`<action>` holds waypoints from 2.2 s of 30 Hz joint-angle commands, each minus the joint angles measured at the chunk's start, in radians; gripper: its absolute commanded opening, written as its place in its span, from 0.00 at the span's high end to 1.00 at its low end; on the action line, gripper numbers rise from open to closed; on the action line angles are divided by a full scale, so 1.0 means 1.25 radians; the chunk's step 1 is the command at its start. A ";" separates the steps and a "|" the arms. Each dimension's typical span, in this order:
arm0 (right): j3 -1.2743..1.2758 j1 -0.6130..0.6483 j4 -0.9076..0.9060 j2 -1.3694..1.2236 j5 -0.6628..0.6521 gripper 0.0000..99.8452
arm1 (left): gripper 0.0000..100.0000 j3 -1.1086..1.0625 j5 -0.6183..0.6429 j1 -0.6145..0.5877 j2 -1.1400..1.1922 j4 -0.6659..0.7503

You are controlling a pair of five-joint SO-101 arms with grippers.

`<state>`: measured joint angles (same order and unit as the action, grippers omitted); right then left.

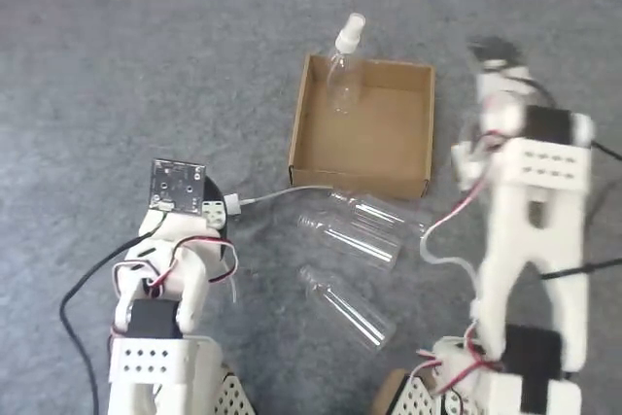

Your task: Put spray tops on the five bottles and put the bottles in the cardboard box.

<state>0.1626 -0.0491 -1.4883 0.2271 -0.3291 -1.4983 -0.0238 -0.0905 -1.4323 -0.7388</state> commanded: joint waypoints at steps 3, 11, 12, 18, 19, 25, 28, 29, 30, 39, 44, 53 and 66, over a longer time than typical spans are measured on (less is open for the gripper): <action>-0.049 0.255 -0.007 0.060 0.072 0.99 | 0.99 0.047 0.000 -0.045 0.001 0.018; -0.049 0.503 0.077 0.058 0.145 0.99 | 0.99 0.074 0.001 -0.131 0.007 0.022; -0.049 0.526 0.090 0.057 0.147 0.99 | 0.99 0.077 0.001 -0.139 0.007 0.022; -0.050 0.625 0.215 -0.047 0.193 0.99 | 0.99 0.075 0.001 -0.137 0.007 0.020; -0.060 0.639 0.231 -0.078 0.194 0.99 | 0.99 0.075 0.001 -0.137 0.007 0.020; -0.204 0.659 0.265 -0.265 0.286 0.99 | 0.99 0.064 0.001 -0.137 0.001 0.023; -0.265 0.659 0.265 -0.346 0.336 0.99 | 0.99 0.064 0.001 -0.137 0.001 0.023; -0.280 0.659 0.265 -0.366 0.352 0.99 | 0.99 0.063 0.001 -0.137 0.001 0.023; -0.295 0.659 0.265 -0.386 0.367 0.99 | 0.99 0.063 0.001 -0.136 0.001 0.023; -0.372 0.703 0.261 -0.499 0.436 0.99 | 0.99 0.063 0.001 -0.136 0.001 0.023; -0.372 0.729 0.257 -0.537 0.439 0.92 | 0.99 0.063 0.001 -0.136 0.001 0.023; -0.368 0.714 0.256 -0.549 0.441 0.82 | 0.99 0.063 0.001 -0.136 0.001 0.023; -0.501 0.682 0.024 -0.457 0.377 0.82 | 0.99 0.062 0.001 -0.136 0.001 0.023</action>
<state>-0.3483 0.8378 -1.3640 -0.4818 0.2094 -1.4553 -0.0222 -0.2624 -1.4293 -0.7388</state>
